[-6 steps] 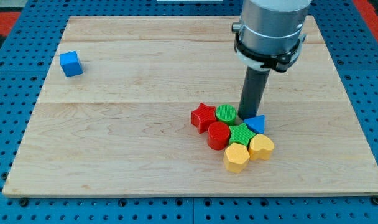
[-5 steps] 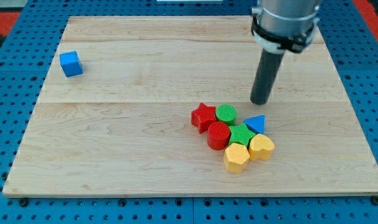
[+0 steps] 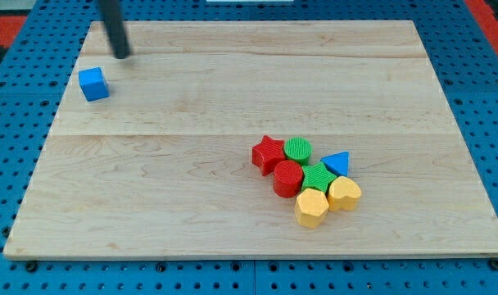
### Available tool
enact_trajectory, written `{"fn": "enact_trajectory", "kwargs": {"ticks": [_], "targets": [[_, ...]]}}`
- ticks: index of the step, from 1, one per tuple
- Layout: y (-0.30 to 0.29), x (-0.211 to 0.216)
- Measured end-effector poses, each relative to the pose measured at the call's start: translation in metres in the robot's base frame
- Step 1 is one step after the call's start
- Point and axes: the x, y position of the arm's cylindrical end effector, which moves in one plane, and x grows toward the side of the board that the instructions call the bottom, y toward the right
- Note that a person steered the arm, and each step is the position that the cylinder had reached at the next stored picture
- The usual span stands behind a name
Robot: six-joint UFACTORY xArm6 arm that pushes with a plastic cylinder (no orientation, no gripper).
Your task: Push blue cube into group of blocks
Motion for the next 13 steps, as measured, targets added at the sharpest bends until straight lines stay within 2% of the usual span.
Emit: {"fn": "enact_trajectory", "kwargs": {"ticks": [2,4,5,7,8,9,10,11,13], "targets": [[-0.011,0.058],[0.022,0.095],[-0.019,0.096],[0.027,0.132],[0.109,0.134],[0.147,0.11],[0.148,0.07],[0.15,0.06],[0.202,0.095]]}}
